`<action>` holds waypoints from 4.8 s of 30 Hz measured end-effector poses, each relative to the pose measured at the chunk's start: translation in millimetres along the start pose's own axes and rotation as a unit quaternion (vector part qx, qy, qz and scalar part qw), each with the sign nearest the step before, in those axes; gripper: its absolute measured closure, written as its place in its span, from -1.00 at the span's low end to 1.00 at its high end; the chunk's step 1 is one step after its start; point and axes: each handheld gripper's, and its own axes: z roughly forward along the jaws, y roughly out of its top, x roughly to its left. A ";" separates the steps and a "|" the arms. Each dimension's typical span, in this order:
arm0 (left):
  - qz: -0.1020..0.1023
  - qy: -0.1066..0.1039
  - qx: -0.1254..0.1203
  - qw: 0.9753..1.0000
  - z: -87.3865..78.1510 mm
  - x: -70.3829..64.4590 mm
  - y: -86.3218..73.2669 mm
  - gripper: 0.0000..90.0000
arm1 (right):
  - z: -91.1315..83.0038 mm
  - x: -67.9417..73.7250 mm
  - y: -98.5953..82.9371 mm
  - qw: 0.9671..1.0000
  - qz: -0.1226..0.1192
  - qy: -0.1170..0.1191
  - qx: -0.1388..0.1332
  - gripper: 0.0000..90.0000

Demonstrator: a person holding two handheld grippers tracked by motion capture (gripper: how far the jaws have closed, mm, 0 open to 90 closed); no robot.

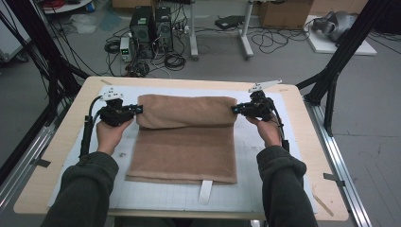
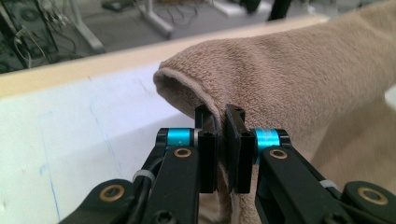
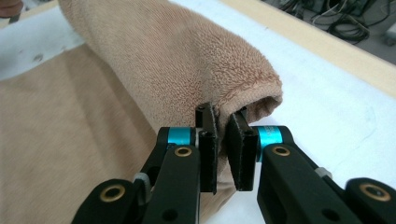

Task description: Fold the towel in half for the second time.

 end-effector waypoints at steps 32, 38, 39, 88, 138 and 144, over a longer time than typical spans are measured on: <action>0.013 -0.050 0.074 0.996 -35.9 -14.9 -37.5 -0.10 | -4.6 46.0 -49.4 0.999 -0.021 0.031 0.028 -0.07; 0.001 -0.046 0.078 0.996 -18.9 -7.3 -28.8 -0.11 | 13.0 39.7 -40.9 0.999 -0.012 0.043 0.027 -0.08; 0.001 -0.049 0.077 0.996 -15.3 -6.4 -27.6 -0.13 | 15.0 38.9 -40.6 0.999 -0.015 0.043 0.028 -0.08; 0.080 -0.140 0.143 0.976 -67.4 -56.2 -94.8 0.53 | 9.8 107.7 -100.6 0.981 -0.090 0.153 0.082 0.45; 0.068 -0.081 0.059 0.993 -82.0 -43.7 -65.1 0.16 | -13.2 84.2 -78.7 0.996 -0.069 0.056 0.021 0.00; 0.073 -0.040 0.074 0.994 -48.4 -28.8 -47.5 0.08 | 1.7 57.8 -63.0 0.998 -0.049 0.019 0.025 -0.19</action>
